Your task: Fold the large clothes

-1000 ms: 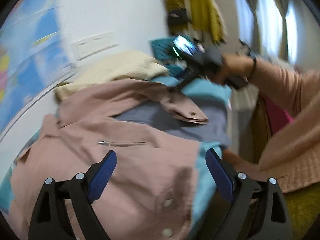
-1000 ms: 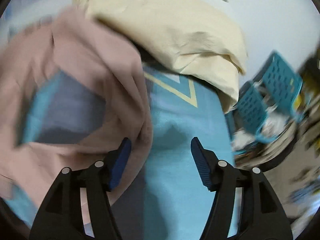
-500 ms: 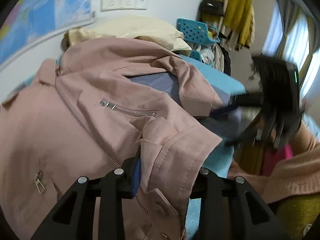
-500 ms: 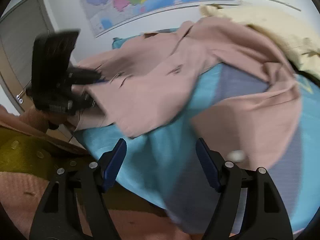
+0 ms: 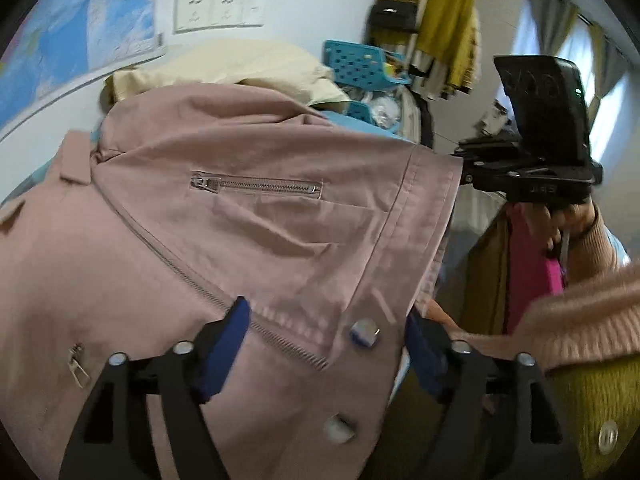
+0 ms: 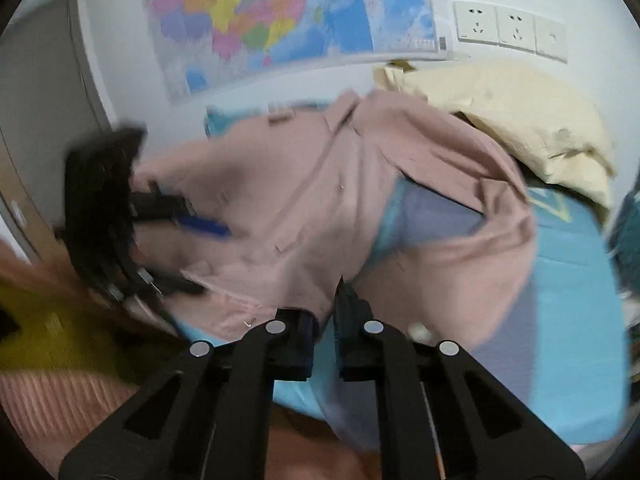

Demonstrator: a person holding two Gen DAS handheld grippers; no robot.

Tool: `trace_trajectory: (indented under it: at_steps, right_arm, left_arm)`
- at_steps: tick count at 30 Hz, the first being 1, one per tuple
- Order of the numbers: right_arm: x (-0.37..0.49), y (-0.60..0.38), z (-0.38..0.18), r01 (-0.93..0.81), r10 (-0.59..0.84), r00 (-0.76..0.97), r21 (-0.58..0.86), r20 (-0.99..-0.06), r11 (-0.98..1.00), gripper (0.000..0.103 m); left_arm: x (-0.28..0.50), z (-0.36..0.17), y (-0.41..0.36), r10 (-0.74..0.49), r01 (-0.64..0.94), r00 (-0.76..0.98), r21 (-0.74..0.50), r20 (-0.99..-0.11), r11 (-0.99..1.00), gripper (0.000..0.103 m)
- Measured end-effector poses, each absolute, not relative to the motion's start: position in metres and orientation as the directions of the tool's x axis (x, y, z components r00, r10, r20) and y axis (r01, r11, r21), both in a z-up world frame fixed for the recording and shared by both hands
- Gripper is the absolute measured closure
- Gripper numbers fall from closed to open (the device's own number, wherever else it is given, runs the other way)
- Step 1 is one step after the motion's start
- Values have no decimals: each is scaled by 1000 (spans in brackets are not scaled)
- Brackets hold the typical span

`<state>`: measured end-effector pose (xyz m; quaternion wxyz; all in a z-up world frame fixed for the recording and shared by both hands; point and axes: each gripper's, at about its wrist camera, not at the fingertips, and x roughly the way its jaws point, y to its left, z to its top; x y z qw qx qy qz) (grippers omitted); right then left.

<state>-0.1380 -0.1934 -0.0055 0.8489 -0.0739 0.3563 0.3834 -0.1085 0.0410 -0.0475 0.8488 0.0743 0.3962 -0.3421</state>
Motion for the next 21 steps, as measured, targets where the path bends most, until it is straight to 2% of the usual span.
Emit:
trace_trajectory:
  at_steps: [2,3,4,5,6,9,11,15,18,21]
  right_arm:
    - [-136,-187,-26,-698,531,407,122,-743,705,93]
    - [-133,-183,-38,-700,492,381,104,-782,707,86]
    - [-132,-182,-48,-706,465,358,91,-810,703,84]
    - [-132,-184,-51,-708,459,351,90,-816,701,77]
    - [-129,-192,-50,-707,478,342,113,-809,698,62]
    - [-120,-227,-31,-691,580,357,211,-732,691,37]
    - [-109,-247,-14,-670,638,401,265,-657,694,35]
    - [-68,-268,-9,-598,683,434,378,-588,706,35]
    - [-33,-271,-25,-469,557,515,330,-652,819,33]
    - [-7,-273,-47,-391,540,507,380,-672,838,35]
  left_arm:
    - [-111,-52,44,-513,641,445,-139,-734,755,28]
    - [-110,-56,46,-506,638,435,-142,-744,757,28]
    - [-109,-61,49,-500,633,423,-148,-756,760,27]
    - [-108,-64,52,-487,623,420,-146,-766,768,24]
    - [-107,-68,55,-476,611,415,-150,-776,778,20]
    - [-107,-68,65,-493,591,403,-192,-771,783,20]
    - [-110,-60,71,-495,585,440,-179,-749,791,20]
    - [-117,-33,84,-564,606,508,-196,-651,771,21]
    - [-114,-23,87,-533,578,556,-164,-637,799,20]
    - [-105,-24,89,-501,544,572,-156,-649,824,20]
